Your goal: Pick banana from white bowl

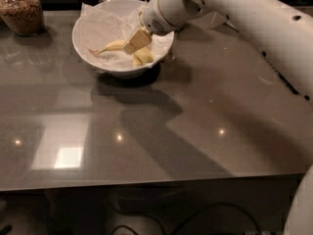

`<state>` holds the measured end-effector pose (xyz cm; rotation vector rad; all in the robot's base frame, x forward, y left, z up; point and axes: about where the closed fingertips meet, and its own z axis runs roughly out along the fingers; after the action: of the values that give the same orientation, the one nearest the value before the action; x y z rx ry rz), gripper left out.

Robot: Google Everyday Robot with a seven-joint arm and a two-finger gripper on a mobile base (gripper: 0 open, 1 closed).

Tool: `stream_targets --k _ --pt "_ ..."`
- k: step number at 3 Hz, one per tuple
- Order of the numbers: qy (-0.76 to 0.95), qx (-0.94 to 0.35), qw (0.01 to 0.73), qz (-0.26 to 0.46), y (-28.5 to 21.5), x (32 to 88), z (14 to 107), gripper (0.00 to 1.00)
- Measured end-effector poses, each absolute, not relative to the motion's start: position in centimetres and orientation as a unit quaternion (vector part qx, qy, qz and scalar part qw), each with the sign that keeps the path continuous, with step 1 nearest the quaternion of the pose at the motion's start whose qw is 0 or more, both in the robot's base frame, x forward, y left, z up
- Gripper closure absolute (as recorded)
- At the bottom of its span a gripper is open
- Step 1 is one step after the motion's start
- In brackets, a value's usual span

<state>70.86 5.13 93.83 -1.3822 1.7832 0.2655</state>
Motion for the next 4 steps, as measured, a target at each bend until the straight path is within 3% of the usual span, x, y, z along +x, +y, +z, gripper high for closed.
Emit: stream_targets --k 1,3,4 --pt "0.719 -0.543 0.419 0.111 5.7 71.5 92.8 0.21" --pt "0.731 -0.519 0.428 0.111 6.8 73.6 91.1 0.33" --pt "0.733 -0.521 0.423 0.113 7.8 74.4 90.0 0.32"
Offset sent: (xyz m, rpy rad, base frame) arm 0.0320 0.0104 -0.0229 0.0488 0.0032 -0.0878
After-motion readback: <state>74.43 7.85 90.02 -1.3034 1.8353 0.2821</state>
